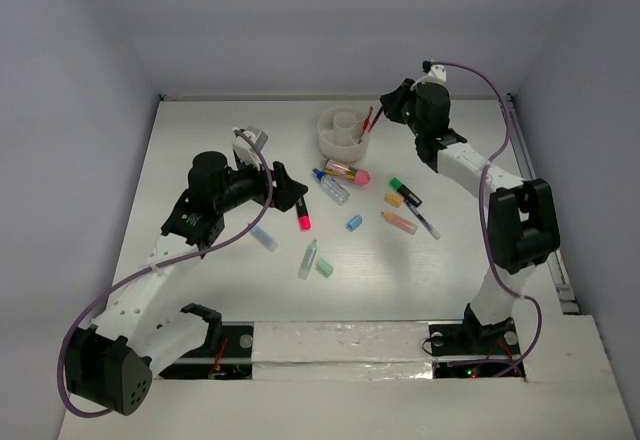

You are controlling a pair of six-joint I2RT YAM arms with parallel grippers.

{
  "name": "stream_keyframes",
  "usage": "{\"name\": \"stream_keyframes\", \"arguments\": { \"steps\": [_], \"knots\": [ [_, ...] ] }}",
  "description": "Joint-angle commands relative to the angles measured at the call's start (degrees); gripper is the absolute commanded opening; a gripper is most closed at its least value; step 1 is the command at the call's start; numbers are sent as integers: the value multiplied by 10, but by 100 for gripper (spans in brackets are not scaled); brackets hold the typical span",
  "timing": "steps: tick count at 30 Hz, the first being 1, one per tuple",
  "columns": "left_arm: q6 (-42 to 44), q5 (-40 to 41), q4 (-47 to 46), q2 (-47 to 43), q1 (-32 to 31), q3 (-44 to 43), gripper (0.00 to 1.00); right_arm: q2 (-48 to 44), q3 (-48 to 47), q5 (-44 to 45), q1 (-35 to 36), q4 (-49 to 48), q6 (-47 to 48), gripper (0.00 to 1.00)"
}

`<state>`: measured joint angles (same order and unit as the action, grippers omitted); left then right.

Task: Sort the stationery into containers
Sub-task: Place the pen in the storage box.

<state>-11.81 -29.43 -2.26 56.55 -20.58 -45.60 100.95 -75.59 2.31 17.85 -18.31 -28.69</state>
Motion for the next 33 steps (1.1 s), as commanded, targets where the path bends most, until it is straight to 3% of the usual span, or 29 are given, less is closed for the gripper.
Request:
{"name": "stream_keyframes", "arguments": {
  "steps": [1,15,17,20,25,28,30,33],
  "knots": [
    [8,3,-13,-10,-3,-19,99,24,-58,38,-3,-21,38,0],
    [8,-2,-14,-11,-3,-19,99,111,-119,45,-3,-16,51,0],
    [8,-3,-14,-10,-3,-19,99,116,-121,30,-3,-14,51,4],
    [7,-6,-14,-10,-3,-21,99,119,-124,9,-3,-9,50,12],
    [8,-5,-14,-10,-3,-19,99,110,-126,-37,-3,-5,54,50],
    [8,-5,-15,-9,-3,-19,99,100,-139,-56,-3,19,63,62],
    [7,-6,-15,-11,-3,-20,99,87,-134,-50,-3,34,67,66],
    [6,-6,-15,-15,-3,-19,99,42,-100,-27,-3,56,86,64]
  ]
}}
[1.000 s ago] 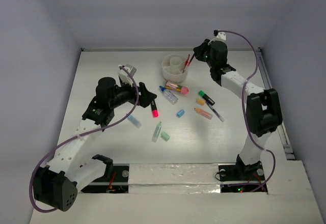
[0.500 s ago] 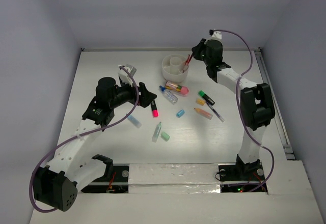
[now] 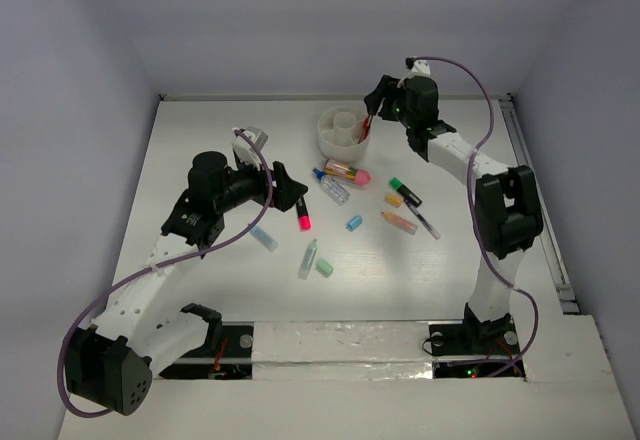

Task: Sort the stationery into containers
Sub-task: Place the pen in the storage box, then pick up the pen from the center of the board.

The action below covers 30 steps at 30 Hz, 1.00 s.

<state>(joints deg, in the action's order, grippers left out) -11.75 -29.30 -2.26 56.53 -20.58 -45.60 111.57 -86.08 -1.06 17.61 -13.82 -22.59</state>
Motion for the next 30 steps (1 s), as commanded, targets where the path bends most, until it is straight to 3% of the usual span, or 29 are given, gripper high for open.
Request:
{"name": "stream_keyframes", "arguments": {
  "steps": [1,3,4,5,7,15,19,22,30],
  "knots": [
    [4,-8,-16,-18,-3,-19,99,-91,29,25,0,21,30,54],
    [3,-8,-18,-22,-3,-17,99,-121,61,53,0,56,40,38],
    [1,-9,-18,-24,-3,-17,99,-135,78,62,0,69,42,17],
    [1,-9,-19,-27,-3,-17,99,-158,111,78,0,97,45,8],
    [-1,-12,-20,-31,-3,-16,99,-179,140,86,-8,129,47,0],
    [-11,-17,-26,-66,-3,-11,99,-261,238,77,-15,330,46,1],
    [-10,-9,-24,-85,-14,-11,99,-275,260,91,-20,400,50,32],
    [-8,-3,-21,-99,-25,-11,99,-262,263,88,-26,430,55,44],
    [-7,1,-20,-118,-41,-10,99,-176,250,38,-31,455,90,49]
  ]
}}
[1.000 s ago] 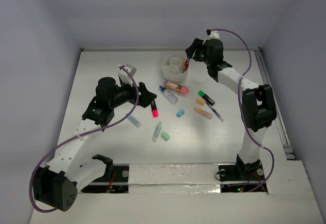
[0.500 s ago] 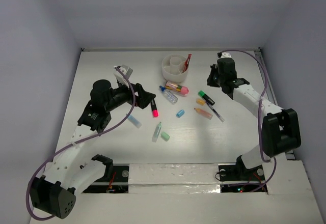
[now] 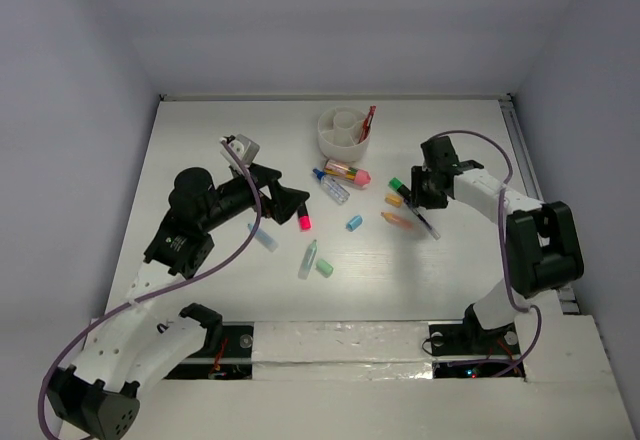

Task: Sort the stationery into containers
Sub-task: Pick up the pen from the center of the board.

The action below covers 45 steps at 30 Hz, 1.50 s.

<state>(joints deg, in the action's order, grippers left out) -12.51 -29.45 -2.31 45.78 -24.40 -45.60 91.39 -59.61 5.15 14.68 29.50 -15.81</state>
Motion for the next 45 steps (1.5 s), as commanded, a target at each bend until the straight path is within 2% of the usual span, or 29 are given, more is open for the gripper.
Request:
{"name": "stream_keyframes", "arguments": {
  "steps": [1,6,17,25,30,33,37,43,44,45],
  "knots": [
    [0,4,-18,-12,-8,-10,99,33,-15,-30,-2,17,25,48],
    [4,6,-17,-12,-13,-12,99,72,-37,-35,-2,22,31,43],
    [6,11,-12,-8,-13,-13,99,84,-38,-66,-2,35,48,11],
    [6,14,-11,-3,-13,-13,99,52,-49,-116,4,34,68,0],
    [4,10,-12,9,-13,-12,98,-16,-69,-112,10,56,68,0],
    [1,0,-16,20,-13,-12,92,-67,-86,-143,22,48,62,0],
    [-4,-17,-21,39,-13,-11,83,-111,-94,-203,74,-39,26,0],
    [-6,-25,-23,63,-13,-12,77,-85,-108,-216,202,-299,-84,0],
    [-7,-25,-23,65,-13,-12,77,-76,-109,-214,213,-372,-113,0],
    [-5,-24,-22,68,-13,-12,76,-67,-109,-214,221,-404,-127,0]
  ]
}}
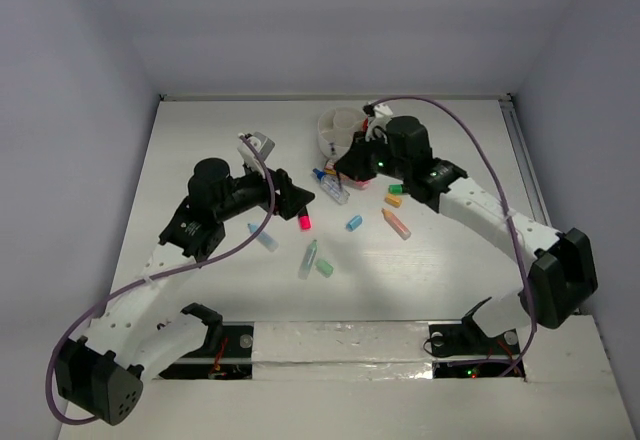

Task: Sort the stationery into containers
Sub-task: Pick up the pen from the center of the board.

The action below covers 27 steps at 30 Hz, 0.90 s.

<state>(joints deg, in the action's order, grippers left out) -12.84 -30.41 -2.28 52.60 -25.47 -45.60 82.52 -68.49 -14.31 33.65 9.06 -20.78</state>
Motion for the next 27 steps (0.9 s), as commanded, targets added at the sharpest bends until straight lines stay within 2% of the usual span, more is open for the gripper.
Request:
{"name": "stream_keyframes", "arguments": {
  "steps": [1,5,8,17,27],
  "knots": [
    [-2,-13,-22,0,-3,-12,76,40,-23,-29,36,-226,-90,0],
    [2,-1,-18,6,-3,-12,76,70,-20,-34,60,-346,-133,0],
    [4,23,-12,8,-3,-13,76,71,-5,-35,60,-388,-153,0],
    [3,54,-13,15,-3,-17,61,60,44,-70,65,-477,-217,0],
    [0,95,-18,-4,-3,-11,47,75,49,-106,81,-497,-253,0]
  ]
}}
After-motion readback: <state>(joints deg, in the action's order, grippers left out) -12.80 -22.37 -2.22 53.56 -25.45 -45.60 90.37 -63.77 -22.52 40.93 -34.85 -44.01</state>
